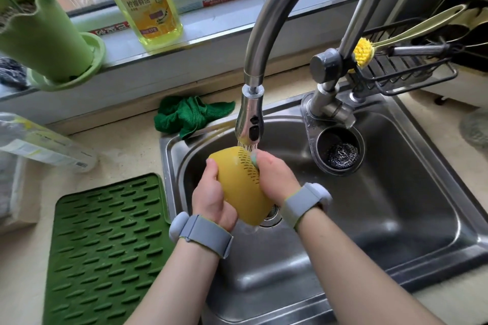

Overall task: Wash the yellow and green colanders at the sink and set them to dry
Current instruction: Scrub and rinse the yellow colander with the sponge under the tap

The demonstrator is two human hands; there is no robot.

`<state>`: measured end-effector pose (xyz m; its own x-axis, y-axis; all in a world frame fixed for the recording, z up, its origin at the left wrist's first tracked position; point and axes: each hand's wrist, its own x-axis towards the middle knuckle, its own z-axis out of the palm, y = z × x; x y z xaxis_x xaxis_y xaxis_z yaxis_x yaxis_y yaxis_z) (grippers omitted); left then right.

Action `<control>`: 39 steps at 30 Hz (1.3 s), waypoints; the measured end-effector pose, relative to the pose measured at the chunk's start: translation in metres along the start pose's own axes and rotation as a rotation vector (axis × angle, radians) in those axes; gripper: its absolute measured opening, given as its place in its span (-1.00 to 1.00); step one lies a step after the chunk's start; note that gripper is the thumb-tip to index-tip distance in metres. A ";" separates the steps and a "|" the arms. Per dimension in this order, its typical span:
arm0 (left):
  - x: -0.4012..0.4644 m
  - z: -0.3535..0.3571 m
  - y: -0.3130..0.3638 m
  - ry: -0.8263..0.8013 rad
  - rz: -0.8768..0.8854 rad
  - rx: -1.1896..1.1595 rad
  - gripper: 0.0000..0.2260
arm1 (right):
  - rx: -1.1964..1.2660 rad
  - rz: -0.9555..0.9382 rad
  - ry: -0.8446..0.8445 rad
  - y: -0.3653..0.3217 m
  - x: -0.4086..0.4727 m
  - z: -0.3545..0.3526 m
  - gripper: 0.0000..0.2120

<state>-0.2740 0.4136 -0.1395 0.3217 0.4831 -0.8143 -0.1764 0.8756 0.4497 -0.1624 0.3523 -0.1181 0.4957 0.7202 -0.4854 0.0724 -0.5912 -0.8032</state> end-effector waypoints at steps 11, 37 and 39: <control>0.010 -0.005 -0.005 0.076 0.015 0.023 -0.42 | 0.016 -0.118 -0.001 0.002 -0.018 0.008 -0.67; -0.004 0.007 0.012 0.080 0.052 -0.105 -0.40 | 0.254 -0.050 0.005 0.027 -0.018 0.022 -0.60; 0.000 0.008 0.005 0.134 0.072 -0.009 -0.40 | -0.010 -0.228 0.059 0.011 -0.032 0.035 -0.55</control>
<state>-0.2676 0.4181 -0.1348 0.1813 0.5401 -0.8218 -0.2028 0.8383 0.5062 -0.2081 0.3354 -0.1238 0.5153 0.8132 -0.2706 0.1966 -0.4195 -0.8862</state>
